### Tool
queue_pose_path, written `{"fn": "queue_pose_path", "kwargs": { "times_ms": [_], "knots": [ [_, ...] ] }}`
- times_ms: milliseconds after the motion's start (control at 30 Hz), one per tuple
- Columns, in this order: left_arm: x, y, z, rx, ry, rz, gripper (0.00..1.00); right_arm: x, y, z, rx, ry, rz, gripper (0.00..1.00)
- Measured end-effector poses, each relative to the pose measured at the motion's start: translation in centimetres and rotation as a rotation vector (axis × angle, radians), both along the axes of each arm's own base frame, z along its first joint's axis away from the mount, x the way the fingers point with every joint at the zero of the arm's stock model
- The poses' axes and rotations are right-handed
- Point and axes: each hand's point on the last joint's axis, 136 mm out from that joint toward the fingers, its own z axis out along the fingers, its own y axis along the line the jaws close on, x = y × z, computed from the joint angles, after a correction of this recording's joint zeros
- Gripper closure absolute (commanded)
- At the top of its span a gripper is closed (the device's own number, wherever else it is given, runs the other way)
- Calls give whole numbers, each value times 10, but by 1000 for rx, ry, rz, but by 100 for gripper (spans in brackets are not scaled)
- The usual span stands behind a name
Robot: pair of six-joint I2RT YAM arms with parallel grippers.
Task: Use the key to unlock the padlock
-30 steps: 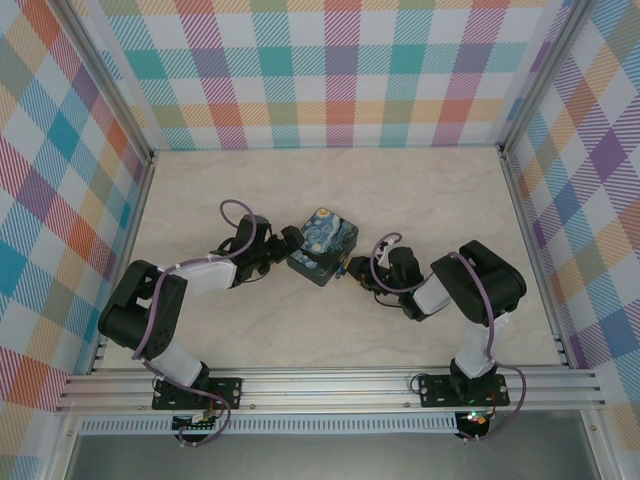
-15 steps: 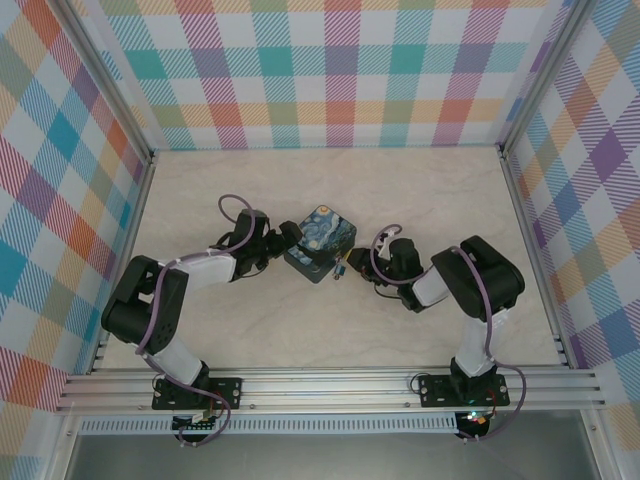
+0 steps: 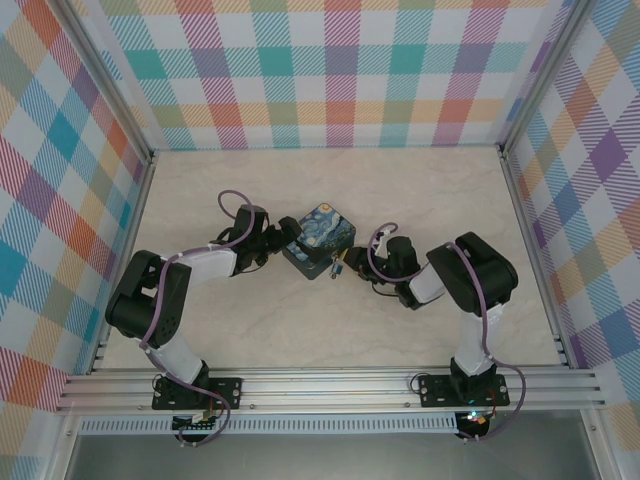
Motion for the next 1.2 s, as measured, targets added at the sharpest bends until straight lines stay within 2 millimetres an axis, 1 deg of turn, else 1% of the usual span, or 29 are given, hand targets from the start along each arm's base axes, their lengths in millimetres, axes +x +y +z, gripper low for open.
{"fn": "queue_pose_path", "kwargs": {
  "times_ms": [300,467,700,900,1000,1033,1200],
  "knots": [
    [1,0,0,0,0,0,0,-6,12,1,-1,-2,15,68],
    [2,1,0,0,0,4,0,-9,16,0,-7,-4,17,70],
    [2,2,0,0,0,6,0,-19,20,0,-46,8,33,68],
    [3,1,0,-1,-1,5,0,-24,14,-2,-109,21,39,68],
    [4,1,0,-3,0,3,0,-25,10,-1,-120,19,37,67],
    [4,1,0,-3,0,3,0,-26,9,-1,-120,19,37,64],
    [4,1,0,-3,0,3,0,-27,6,3,-133,-10,45,58]
  ]
}}
